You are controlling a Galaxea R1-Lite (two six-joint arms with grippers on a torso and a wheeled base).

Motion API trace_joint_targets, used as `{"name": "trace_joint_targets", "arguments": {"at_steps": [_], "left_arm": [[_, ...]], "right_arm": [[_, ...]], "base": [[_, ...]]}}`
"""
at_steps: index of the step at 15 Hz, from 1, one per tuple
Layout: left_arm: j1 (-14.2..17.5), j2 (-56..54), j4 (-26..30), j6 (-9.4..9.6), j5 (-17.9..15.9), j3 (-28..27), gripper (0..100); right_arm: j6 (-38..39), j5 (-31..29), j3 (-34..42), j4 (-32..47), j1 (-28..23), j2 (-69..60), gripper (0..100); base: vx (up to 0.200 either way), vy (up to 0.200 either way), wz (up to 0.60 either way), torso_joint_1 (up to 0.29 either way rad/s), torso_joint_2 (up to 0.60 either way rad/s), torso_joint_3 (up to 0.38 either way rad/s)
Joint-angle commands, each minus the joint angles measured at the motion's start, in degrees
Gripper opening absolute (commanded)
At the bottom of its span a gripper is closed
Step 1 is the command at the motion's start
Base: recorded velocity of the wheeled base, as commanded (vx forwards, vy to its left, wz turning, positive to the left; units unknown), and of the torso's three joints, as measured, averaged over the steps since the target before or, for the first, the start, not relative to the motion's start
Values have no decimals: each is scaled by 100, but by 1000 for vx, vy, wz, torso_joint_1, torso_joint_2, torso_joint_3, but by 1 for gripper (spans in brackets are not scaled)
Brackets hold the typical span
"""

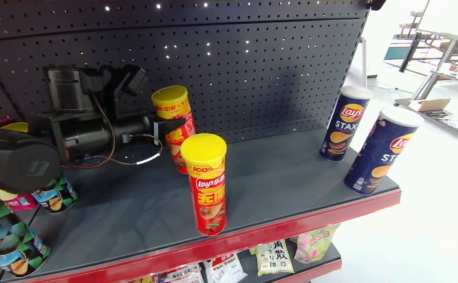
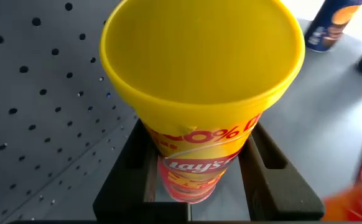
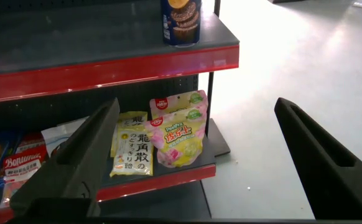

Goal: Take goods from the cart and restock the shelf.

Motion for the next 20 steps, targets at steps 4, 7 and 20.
{"name": "trace_joint_targets", "arguments": {"at_steps": [4,7,20], "left_arm": [[-161,449,-73,-1,14,-237,0],[-319,660,-73,-10,242,-553,0],[-363,739,-73,-36,550,-527,0]], "right_arm": [[-2,2,7,0,4,-2,100],[-2,2,7,0,4,-2,100],[-2,2,-1,0,4,-2,100]], "base": [[0,0,0,0,0,0],[0,0,0,0,0,0],[0,0,0,0,0,0]]}}
